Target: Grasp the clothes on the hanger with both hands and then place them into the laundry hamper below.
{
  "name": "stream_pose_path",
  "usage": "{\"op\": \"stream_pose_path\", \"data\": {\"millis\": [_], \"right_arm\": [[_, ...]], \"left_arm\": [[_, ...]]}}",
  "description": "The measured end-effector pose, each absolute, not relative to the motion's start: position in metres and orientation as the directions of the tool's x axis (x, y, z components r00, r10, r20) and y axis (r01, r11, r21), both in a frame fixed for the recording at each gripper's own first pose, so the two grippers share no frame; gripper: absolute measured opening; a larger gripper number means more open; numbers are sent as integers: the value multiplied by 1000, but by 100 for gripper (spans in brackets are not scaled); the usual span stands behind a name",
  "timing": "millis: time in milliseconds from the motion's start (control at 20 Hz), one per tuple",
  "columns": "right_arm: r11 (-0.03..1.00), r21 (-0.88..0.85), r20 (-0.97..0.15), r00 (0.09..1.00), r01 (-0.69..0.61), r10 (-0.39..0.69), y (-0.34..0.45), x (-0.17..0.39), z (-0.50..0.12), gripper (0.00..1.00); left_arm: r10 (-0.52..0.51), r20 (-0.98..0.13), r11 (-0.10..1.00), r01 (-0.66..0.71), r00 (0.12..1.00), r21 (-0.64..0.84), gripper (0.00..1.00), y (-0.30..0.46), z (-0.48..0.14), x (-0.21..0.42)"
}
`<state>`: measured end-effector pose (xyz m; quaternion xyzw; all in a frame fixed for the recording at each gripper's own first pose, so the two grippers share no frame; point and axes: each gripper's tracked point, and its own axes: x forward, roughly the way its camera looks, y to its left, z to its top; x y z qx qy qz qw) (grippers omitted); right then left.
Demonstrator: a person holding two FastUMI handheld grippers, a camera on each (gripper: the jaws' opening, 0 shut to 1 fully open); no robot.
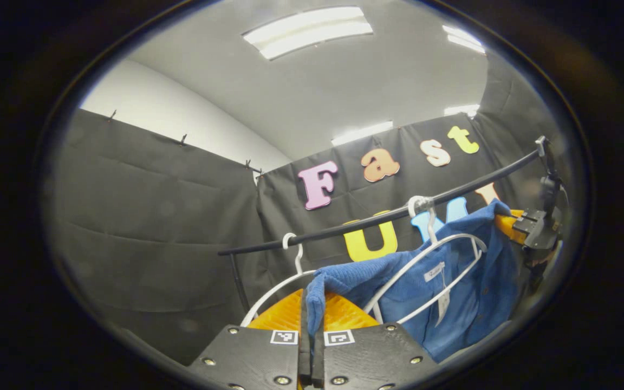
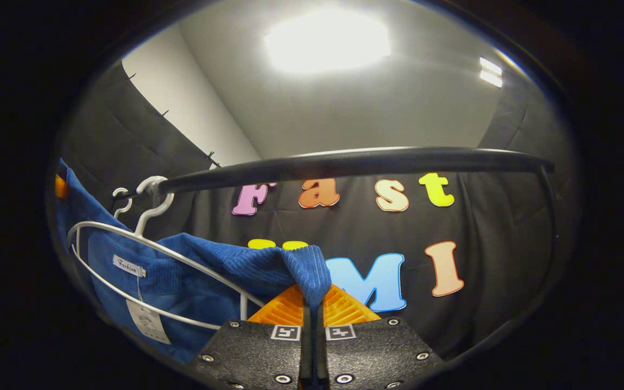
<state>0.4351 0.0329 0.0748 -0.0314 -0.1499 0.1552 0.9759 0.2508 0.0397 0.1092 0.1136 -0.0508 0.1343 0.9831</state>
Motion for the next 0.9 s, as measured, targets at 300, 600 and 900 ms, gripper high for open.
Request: {"op": "stream_pose_path", "data": {"millis": [300, 600, 900], "right_arm": [[949, -144, 259, 915, -280, 310, 34, 458, 58, 2], [954, -144, 238, 927, -262, 290, 35, 484, 46, 2], [956, -127, 188, 940, -265, 285, 36, 510, 25, 2]], "left_arm": [[244, 113, 944, -263, 963, 199, 2, 57, 103, 267], [215, 89, 943, -231, 973, 241, 1, 66, 96, 296], [186, 62, 951, -195, 981, 240, 4, 68, 79, 314]]}}
